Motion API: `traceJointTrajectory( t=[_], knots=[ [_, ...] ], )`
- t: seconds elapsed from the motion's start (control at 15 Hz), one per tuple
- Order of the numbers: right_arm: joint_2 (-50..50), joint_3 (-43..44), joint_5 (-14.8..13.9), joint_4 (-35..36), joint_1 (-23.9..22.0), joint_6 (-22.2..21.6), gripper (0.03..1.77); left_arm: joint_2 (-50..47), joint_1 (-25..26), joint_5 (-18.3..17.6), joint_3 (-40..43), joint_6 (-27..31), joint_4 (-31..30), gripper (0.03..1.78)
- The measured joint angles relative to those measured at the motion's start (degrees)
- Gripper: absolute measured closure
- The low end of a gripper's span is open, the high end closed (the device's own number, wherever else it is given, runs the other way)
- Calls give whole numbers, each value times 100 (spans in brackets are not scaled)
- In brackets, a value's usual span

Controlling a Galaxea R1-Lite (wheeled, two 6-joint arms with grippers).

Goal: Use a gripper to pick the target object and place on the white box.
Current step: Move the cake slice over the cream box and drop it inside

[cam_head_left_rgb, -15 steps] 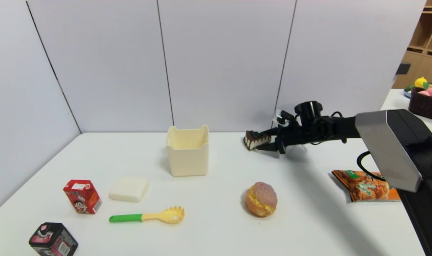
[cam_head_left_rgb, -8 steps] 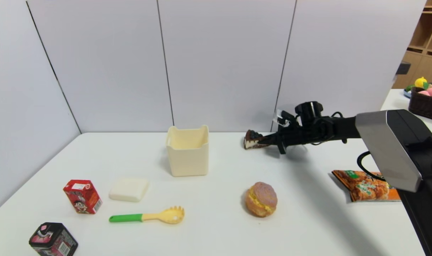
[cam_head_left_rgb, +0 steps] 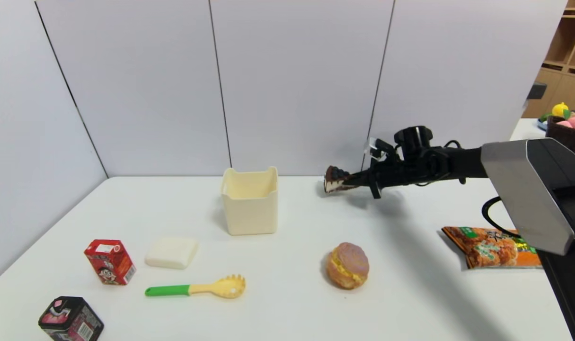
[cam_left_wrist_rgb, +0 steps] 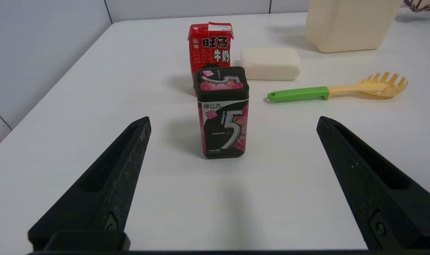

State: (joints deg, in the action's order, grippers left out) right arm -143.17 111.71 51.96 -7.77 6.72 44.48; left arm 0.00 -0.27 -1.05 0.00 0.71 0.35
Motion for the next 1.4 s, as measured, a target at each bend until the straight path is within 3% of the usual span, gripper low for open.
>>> traceJointTrajectory(
  t=[0.47, 0.73, 1.07, 1.4],
  knots=[
    [918, -4, -6, -74, 625, -265, 171, 0, 0, 0, 0, -2, 0, 12],
    [1390, -4, -28, -77, 1069, -794, 171, 0, 0, 0, 0, 0, 0, 12],
    [1665, -6, -89, -74, 1591, -1067, 171, 0, 0, 0, 0, 0, -2, 12],
    [1519, 0, -579, -30, 2059, -1135, 171, 0, 0, 1, 0, 0, 0, 12]
  ],
)
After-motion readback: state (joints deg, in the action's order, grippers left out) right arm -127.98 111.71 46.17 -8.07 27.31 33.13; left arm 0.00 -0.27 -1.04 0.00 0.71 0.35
